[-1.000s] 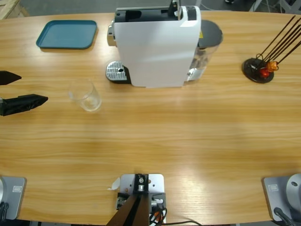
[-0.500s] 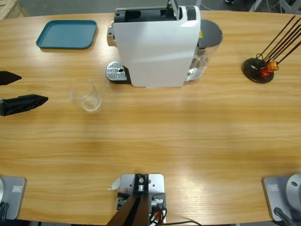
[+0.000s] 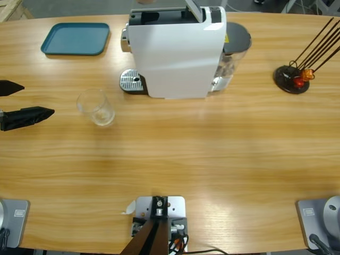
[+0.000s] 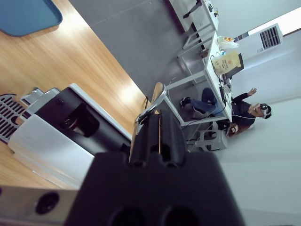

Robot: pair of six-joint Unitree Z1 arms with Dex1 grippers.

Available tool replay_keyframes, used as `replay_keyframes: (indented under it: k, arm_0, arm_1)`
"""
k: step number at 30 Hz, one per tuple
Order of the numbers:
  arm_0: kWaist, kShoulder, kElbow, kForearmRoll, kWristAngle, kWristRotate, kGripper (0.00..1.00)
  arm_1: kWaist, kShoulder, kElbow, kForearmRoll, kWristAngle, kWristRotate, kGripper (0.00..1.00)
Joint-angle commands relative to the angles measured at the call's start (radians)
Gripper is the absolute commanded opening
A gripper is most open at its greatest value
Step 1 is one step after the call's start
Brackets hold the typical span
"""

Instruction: Pour coffee

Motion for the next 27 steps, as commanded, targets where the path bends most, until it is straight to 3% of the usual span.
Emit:
replay_keyframes:
  k: [1,27]
  arm_0:
    - [-0.007,0.031,0.033,-0.012,0.008,-0.005,0.977]
    - [-0.007,0.032,0.032,-0.01,0.008,-0.005,0.977]
  arm_1:
    - [-0.021,0.094,0.027,0.011,0.054,0.015,0.0]
    - [-0.021,0.162,0.01,0.018,0.129,0.074,0.0]
